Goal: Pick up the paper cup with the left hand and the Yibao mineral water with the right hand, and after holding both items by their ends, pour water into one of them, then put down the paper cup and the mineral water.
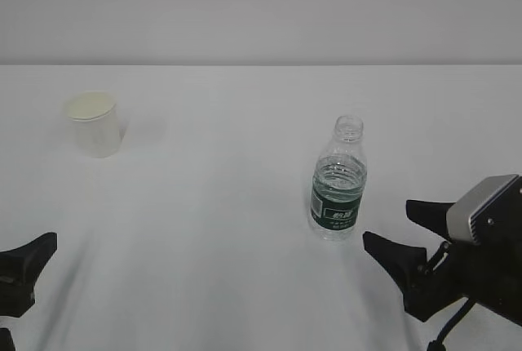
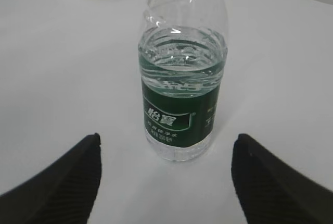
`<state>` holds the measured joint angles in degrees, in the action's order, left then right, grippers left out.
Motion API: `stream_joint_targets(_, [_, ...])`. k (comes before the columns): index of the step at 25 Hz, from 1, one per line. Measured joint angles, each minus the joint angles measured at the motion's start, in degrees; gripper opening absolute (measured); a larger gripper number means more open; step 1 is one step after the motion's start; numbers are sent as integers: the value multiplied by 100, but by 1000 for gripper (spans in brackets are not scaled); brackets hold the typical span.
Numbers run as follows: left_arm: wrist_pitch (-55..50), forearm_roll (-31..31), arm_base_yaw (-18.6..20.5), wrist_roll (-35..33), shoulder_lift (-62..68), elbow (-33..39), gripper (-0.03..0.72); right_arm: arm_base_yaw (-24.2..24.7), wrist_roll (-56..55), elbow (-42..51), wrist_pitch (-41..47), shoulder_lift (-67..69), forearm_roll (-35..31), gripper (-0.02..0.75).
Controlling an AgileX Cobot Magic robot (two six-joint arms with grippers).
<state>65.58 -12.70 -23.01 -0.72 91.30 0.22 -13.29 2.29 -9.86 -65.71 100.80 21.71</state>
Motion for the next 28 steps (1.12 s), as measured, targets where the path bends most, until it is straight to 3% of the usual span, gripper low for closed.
stream_joint_targets(28, [12,8,0,9,0,0,593,0,63,-345,0,309,-58,592])
